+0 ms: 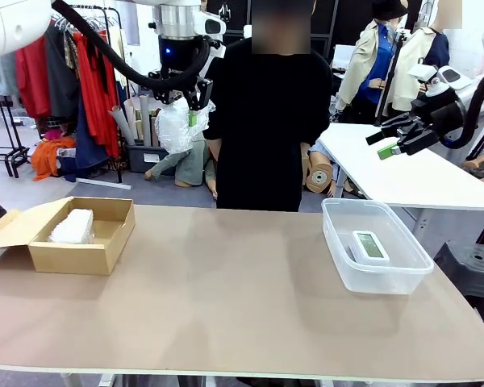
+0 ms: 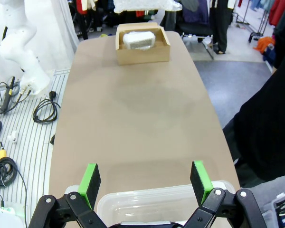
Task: Separate and place wrapped and unwrapped clocks.
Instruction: If the picked Digital clock is wrapped, place it in the Package Box ; if not, place it in the Organizing box.
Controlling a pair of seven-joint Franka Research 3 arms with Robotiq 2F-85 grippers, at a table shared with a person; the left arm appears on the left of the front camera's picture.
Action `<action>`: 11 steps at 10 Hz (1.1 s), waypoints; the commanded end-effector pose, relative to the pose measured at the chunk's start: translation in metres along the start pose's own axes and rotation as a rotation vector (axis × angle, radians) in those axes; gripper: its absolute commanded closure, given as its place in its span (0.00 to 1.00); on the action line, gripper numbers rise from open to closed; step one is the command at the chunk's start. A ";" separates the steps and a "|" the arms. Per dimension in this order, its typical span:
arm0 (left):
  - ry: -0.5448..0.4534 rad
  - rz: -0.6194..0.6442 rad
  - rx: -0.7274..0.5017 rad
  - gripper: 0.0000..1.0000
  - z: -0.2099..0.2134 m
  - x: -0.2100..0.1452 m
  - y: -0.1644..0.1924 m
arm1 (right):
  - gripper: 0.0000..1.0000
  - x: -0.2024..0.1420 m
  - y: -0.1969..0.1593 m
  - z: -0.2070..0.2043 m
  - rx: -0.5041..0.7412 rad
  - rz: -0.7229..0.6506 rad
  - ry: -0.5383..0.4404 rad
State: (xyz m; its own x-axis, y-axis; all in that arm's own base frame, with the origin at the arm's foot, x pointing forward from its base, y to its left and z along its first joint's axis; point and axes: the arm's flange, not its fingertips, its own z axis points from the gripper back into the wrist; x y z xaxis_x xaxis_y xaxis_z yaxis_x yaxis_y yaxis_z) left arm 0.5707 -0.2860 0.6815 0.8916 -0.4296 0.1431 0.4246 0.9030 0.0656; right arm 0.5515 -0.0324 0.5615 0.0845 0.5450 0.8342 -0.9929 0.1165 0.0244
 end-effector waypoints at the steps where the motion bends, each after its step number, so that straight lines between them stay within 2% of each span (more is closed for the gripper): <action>1: 0.000 0.000 0.000 1.00 0.000 0.000 0.000 | 0.00 0.002 0.000 0.001 -0.002 0.003 -0.003; 4: 0.058 0.000 0.023 1.00 -0.011 -0.032 -0.002 | 0.00 0.002 0.000 0.001 -0.002 0.003 -0.003; 6: 0.069 0.043 0.041 1.00 -0.022 -0.049 -0.003 | 0.00 0.002 0.000 0.001 -0.002 0.003 -0.003; 9: 0.112 0.081 0.066 1.00 -0.043 -0.076 0.016 | 0.00 0.002 0.000 0.001 -0.002 0.003 -0.003; 11: 0.087 0.171 0.099 1.00 -0.061 -0.083 0.036 | 0.00 0.002 0.000 0.001 -0.002 0.003 -0.003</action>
State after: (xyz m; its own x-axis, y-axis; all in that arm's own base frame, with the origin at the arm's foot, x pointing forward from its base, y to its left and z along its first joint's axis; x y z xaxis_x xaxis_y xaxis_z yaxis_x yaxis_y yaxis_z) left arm 0.5331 -0.2295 0.6220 0.9468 -0.3206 0.0291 0.3145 0.9405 0.1287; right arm 0.5515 -0.0324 0.5615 0.0845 0.5450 0.8342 -0.9929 0.1166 0.0244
